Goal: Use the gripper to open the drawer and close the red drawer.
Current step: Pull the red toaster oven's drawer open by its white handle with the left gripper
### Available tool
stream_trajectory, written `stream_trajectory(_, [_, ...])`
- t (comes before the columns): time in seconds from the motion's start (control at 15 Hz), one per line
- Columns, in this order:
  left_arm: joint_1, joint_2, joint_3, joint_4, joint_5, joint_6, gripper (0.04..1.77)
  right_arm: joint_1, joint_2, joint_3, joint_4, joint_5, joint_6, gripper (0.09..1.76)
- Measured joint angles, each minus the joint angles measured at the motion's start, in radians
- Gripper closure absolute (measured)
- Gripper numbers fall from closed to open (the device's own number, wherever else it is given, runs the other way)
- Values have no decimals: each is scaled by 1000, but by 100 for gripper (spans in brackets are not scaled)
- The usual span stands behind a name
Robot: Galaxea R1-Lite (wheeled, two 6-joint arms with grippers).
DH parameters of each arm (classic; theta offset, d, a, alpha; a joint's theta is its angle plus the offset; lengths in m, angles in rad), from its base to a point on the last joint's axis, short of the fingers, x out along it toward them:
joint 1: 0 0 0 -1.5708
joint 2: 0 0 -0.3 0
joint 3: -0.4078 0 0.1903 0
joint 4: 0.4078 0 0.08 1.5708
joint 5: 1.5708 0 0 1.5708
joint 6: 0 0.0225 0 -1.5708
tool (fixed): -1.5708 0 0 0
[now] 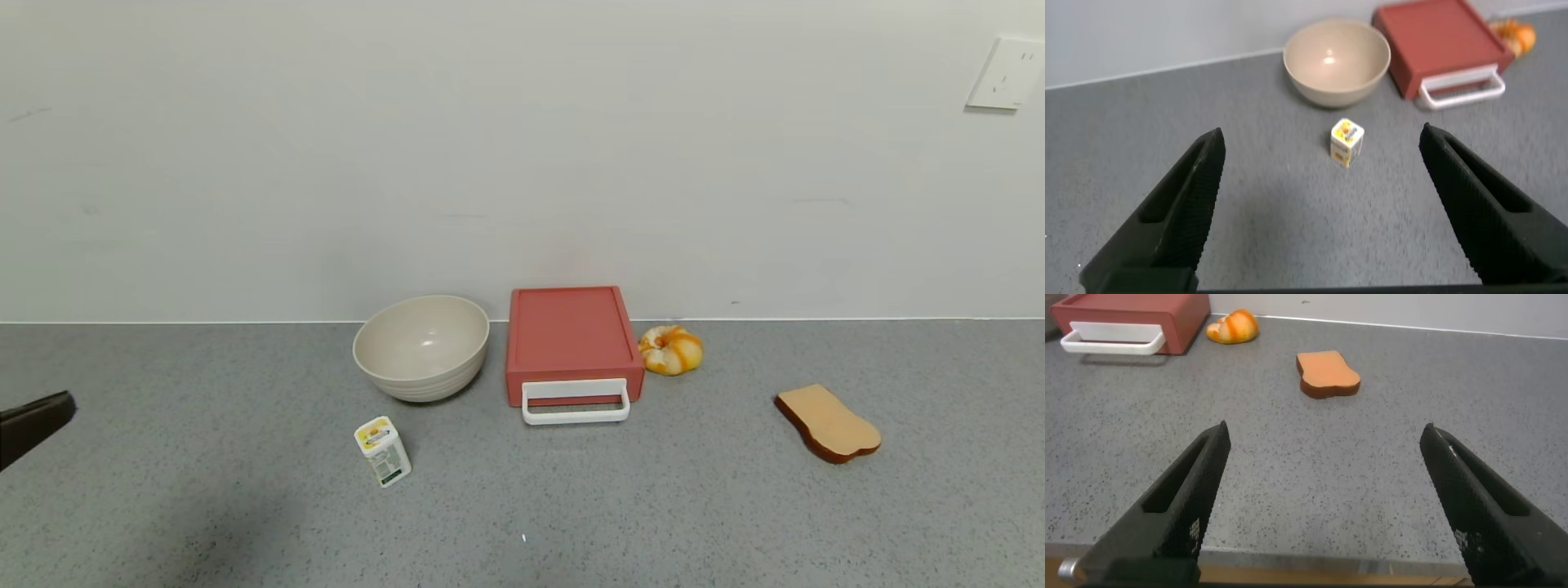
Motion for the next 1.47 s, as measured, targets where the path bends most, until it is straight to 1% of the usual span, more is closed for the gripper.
stream_trajectory(0.13, [-2,118,-84,98,-22,55,9,0,0,0,0,0,0,14])
stream_trajectory(0.27, [-26,226,-156,164,-30,89,9,0,0,0,0,0,0,14])
stream_trajectory(0.47, [-96,367,-267,275,-33,101,9,0,0,0,0,0,0,14])
stream_trajectory(0.53, [-126,409,-302,316,-43,110,9,0,0,0,0,0,0,14])
stream_trajectory(0.6, [-156,447,-332,336,-77,131,9,0,0,0,0,0,0,14])
stream_trajectory(0.67, [-183,482,-356,343,-111,157,9,0,0,0,0,0,0,14])
stream_trajectory(0.73, [-207,510,-373,343,-129,166,9,0,0,0,0,0,0,14])
stream_trajectory(0.93, [-261,593,-424,335,-164,167,9,0,0,0,0,0,0,14])
stream_trajectory(1.13, [-307,675,-477,334,-171,161,9,0,0,0,0,0,0,14])
stream_trajectory(1.47, [-402,798,-546,331,-164,130,9,0,0,0,0,0,0,14])
